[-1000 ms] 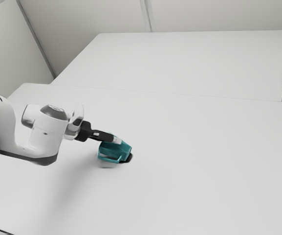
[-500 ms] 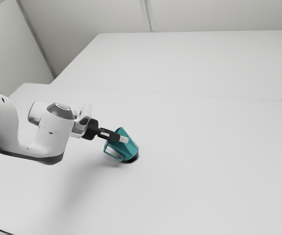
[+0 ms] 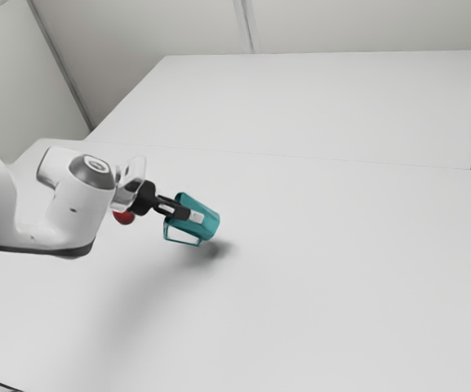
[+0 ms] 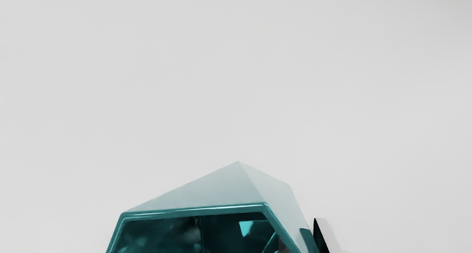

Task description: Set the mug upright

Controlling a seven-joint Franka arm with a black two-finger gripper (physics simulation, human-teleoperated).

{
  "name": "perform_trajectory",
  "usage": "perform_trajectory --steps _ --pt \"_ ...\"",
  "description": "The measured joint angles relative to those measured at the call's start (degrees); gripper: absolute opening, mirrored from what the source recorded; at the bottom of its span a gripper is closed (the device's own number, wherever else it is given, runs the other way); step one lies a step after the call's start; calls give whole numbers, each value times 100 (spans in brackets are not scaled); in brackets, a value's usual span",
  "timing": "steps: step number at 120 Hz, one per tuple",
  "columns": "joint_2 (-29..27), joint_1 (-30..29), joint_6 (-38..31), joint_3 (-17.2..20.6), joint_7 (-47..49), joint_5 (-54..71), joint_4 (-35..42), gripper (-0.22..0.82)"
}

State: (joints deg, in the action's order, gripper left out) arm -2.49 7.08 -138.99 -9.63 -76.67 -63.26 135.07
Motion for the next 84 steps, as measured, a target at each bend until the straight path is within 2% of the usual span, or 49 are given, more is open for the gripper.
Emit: perform_trajectory --steps 12,52,70,84 --pt "-103 -146 92 81 429 957 -121 -15" --pt "-510 19 721 204 2535 4256 -274 -15" --pt "-567 5 953 186 3401 5273 -272 -15" --pt "-397 1 1039 186 3976 5728 -349 -15"
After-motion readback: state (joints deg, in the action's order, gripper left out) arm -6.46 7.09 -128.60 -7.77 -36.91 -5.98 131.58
